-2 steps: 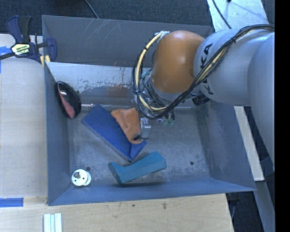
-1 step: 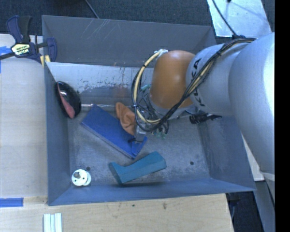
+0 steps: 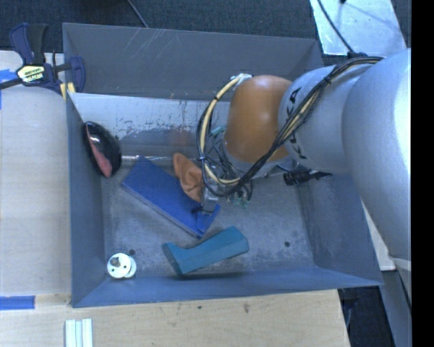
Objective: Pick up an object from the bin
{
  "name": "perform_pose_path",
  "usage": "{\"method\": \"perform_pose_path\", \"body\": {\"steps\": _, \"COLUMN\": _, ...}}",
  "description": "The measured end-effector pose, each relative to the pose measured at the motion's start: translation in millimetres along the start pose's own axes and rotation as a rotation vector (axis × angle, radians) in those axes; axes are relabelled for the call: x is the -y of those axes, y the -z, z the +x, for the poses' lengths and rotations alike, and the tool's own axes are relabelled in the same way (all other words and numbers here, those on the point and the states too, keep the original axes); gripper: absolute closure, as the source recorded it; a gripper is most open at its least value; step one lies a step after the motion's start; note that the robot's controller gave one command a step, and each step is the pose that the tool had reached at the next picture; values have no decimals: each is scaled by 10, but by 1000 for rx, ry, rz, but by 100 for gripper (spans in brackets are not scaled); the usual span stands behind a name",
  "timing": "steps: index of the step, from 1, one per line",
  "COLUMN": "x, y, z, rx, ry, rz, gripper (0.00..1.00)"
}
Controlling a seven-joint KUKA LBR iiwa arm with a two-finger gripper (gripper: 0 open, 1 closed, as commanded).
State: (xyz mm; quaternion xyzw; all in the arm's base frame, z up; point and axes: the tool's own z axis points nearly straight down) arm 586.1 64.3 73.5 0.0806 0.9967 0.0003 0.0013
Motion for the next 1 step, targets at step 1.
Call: {"method": "perform_pose_path", "body": {"steps": 1, "x": 113, "y": 1901, "z": 274, "rx": 8, "ry": 12, "rz": -2, "gripper": 100}}
